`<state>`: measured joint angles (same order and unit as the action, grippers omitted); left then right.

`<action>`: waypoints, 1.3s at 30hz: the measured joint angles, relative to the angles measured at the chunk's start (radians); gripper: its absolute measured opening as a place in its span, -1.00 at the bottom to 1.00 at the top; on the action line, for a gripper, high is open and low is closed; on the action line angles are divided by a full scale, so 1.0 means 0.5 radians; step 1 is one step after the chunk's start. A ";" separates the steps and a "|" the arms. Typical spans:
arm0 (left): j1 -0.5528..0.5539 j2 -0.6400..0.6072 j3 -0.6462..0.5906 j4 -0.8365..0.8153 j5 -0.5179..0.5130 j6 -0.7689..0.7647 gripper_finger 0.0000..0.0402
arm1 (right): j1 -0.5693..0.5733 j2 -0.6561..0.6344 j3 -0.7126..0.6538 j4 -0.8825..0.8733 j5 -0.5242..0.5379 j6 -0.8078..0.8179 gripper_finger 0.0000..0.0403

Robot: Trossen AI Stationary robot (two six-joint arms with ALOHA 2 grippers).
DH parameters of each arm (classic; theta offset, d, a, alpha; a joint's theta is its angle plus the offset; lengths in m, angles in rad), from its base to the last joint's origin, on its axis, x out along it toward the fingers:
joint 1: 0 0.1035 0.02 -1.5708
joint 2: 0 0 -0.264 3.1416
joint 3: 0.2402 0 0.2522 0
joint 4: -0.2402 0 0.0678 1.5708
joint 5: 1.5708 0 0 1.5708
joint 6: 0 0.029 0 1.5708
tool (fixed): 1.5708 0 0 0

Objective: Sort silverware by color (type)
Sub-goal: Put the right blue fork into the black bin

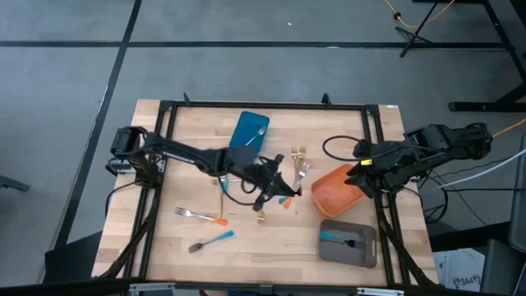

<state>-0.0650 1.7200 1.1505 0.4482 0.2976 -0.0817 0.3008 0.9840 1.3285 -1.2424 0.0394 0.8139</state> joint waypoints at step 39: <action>-0.151 0.734 -0.537 1.593 -0.557 0.064 -0.92 | 0.000 0.089 -0.001 0.102 0.293 -0.021 -0.22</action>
<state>-0.1406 2.0870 0.8819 1.2448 0.0190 -0.0496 0.3008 1.0283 1.3281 -1.1913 0.1858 0.8035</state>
